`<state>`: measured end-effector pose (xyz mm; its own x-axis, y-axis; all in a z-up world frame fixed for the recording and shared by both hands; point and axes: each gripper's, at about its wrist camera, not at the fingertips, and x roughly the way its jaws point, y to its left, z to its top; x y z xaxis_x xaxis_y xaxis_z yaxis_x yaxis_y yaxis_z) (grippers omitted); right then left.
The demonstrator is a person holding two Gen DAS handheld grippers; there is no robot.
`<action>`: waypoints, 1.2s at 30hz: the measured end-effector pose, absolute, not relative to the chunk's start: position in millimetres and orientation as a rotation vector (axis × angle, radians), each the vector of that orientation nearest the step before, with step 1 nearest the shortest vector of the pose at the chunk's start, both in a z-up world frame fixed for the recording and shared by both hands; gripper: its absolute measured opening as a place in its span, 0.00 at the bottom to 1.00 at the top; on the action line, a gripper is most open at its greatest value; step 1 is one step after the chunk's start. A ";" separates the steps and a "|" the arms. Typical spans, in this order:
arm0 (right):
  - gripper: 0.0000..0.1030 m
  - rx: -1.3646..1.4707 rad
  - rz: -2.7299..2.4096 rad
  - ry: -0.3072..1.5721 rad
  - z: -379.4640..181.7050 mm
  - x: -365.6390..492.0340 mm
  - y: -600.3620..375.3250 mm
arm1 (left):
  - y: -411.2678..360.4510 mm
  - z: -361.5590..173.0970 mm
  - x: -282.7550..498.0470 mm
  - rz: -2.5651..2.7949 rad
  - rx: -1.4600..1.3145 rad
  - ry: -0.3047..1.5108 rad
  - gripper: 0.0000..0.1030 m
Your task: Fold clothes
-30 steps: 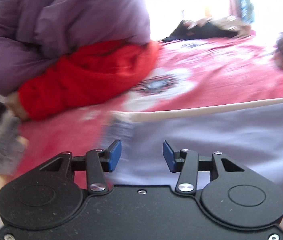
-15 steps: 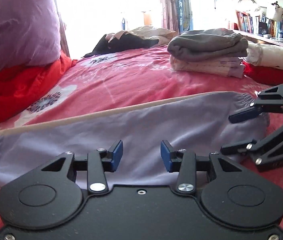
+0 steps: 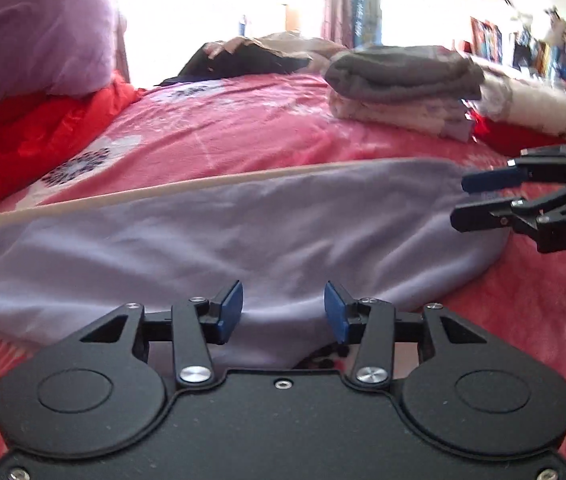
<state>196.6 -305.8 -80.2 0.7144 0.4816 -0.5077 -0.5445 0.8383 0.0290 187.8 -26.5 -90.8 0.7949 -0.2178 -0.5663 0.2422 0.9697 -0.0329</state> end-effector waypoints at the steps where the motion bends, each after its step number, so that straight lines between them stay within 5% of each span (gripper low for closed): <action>1: 0.56 -0.105 0.579 0.510 -78.1 195.8 -304.7 | -8.5 -89.1 184.5 -0.206 -0.003 0.603 0.43; 7: 0.56 -0.152 0.612 0.508 -85.2 196.0 -267.2 | 110.8 -87.9 177.8 0.043 -0.403 0.585 0.43; 13: 0.59 -0.195 0.666 0.529 -96.1 192.5 -235.7 | 116.0 -80.6 202.3 -0.020 -0.449 0.544 0.43; 19: 0.61 -0.312 0.692 0.571 -113.9 191.7 -215.2 | 101.0 -104.2 224.5 0.065 -0.039 0.633 0.42; 30: 0.61 -0.205 0.763 0.572 -106.2 197.9 -221.6 | 25.7 -111.2 260.9 -0.142 0.233 0.566 0.43; 36: 0.61 -0.195 0.794 0.620 -111.5 202.2 -222.5 | 82.6 -104.9 284.9 -0.026 0.155 0.604 0.44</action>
<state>202.2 -222.5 -111.5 0.5355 0.6064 -0.5878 -0.7170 0.6942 0.0629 284.9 82.6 -104.9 0.8230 0.0210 -0.5676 0.0696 0.9881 0.1375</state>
